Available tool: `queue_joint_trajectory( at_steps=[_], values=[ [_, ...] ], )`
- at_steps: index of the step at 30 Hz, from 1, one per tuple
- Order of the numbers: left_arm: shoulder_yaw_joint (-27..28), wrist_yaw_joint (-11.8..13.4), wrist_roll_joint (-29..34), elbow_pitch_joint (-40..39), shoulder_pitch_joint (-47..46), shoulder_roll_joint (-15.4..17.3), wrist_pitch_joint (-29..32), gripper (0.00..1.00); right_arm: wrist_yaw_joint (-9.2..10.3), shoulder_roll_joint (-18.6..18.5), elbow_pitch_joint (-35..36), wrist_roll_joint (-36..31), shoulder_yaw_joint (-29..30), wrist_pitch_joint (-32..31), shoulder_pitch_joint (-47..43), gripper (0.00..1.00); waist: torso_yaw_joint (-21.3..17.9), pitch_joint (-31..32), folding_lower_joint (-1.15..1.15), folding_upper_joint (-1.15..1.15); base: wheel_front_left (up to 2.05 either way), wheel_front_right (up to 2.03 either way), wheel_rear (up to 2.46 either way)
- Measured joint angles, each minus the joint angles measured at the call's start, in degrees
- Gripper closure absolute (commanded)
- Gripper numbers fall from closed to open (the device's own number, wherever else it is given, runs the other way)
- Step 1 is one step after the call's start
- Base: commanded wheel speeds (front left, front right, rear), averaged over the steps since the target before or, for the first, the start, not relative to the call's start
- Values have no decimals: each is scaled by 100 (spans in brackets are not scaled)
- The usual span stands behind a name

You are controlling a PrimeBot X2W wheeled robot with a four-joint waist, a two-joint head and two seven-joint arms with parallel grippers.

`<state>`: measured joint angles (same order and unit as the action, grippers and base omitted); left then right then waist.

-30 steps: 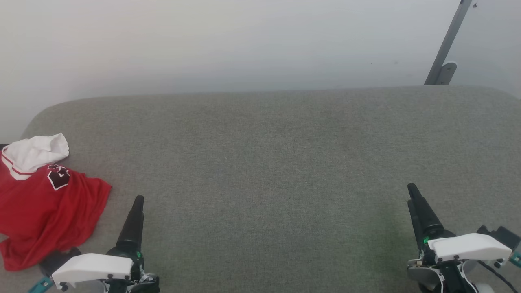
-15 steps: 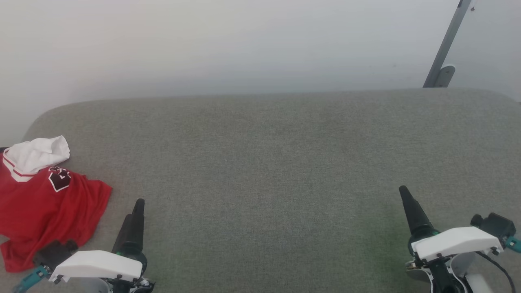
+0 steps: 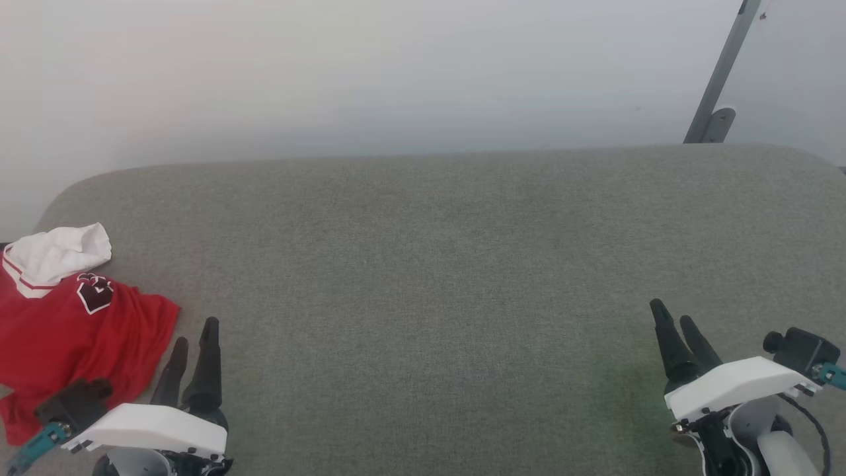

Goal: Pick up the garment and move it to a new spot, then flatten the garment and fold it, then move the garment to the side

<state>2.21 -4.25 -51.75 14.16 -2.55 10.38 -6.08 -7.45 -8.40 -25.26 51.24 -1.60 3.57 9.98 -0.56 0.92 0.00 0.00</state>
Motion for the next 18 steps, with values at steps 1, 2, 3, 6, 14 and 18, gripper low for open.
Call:
queue_joint_trajectory(
  at_steps=[1, 2, 3, 6, 14, 18],
  values=[
    [10, -12, 96, -2, 0, 1, -13, 0, 0, -12, 2, -76, 11, 3, 2, 0, -3, 1, 0, 0, 0, 0, 0],
    [14, -33, 215, -1, 0, 5, -21, 0, 0, -19, 11, -137, 20, 4, 4, 0, -5, 3, 0, 0, 0, 0, 0],
    [20, -56, 298, -2, -1, 7, -52, 0, 0, -24, 21, -204, 31, 5, 4, 0, -8, 4, 0, 0, 0, 0, 0],
    [64, -92, 568, -5, -2, 21, -92, 0, 0, -36, 47, -411, 78, 31, 5, 0, -14, 6, 0, 0, 0, 0, 0],
    [148, -208, 1099, -38, -7, 30, -212, 0, -1, -45, 107, -861, 176, 96, 5, 0, -26, 10, 0, 0, 0, 0, 0],
    [158, -238, 1349, -40, -7, 27, -268, 0, -1, -47, 129, -1079, 213, 135, 3, 0, -31, 20, 0, 0, 0, 0, 0]
  ],
)
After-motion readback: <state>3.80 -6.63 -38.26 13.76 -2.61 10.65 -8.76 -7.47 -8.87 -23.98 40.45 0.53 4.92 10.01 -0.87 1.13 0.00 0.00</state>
